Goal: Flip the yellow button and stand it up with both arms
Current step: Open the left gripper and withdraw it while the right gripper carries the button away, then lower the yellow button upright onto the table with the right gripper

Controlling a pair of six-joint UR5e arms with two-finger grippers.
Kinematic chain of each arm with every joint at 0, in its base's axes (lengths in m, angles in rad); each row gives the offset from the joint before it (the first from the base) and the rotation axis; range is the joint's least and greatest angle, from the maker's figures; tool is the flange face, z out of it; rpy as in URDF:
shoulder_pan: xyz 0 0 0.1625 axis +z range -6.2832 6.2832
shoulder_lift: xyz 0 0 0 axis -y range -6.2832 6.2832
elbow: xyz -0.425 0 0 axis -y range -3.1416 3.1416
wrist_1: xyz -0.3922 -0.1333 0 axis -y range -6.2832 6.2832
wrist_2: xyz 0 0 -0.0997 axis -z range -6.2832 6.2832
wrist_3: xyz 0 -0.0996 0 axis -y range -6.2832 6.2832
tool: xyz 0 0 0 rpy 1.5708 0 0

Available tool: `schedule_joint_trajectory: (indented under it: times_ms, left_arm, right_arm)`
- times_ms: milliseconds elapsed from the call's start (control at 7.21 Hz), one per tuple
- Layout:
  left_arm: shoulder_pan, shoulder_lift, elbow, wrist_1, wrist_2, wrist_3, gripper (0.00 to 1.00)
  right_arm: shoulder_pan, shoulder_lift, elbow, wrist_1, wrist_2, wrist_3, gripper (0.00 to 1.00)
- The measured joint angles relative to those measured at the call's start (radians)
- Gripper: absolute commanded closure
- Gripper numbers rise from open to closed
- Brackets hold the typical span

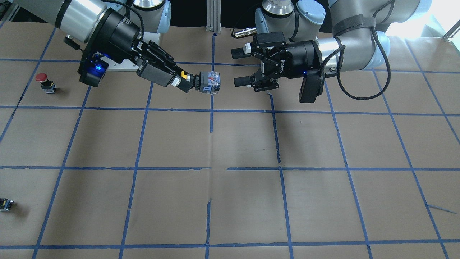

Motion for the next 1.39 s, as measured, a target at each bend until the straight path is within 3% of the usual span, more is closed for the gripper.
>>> schedule_joint_trajectory:
  times_ms: [416, 832, 1109, 1387]
  left_arm:
    - [0.004, -0.026, 0.032, 0.215, 0.372, -0.147, 0.09]
    - [-0.002, -0.050, 0.057, 0.346, 0.833, -0.211, 0.01]
    - [-0.015, -0.052, 0.120, 0.368, 1.128, -0.214, 0.00]
    - [-0.057, -0.074, 0.223, 0.313, 1.282, -0.292, 0.00]
  right_arm:
    - [-0.035, 0.002, 0.008, 0.028, -0.243, -0.291, 0.97]
    - [-0.158, 0.008, 0.050, 0.096, -0.516, -0.834, 0.97]
    - [-0.239, 0.009, 0.134, -0.008, -0.686, -1.187, 0.97]
    - [-0.352, 0.010, 0.249, -0.212, -0.782, -1.499, 0.96]
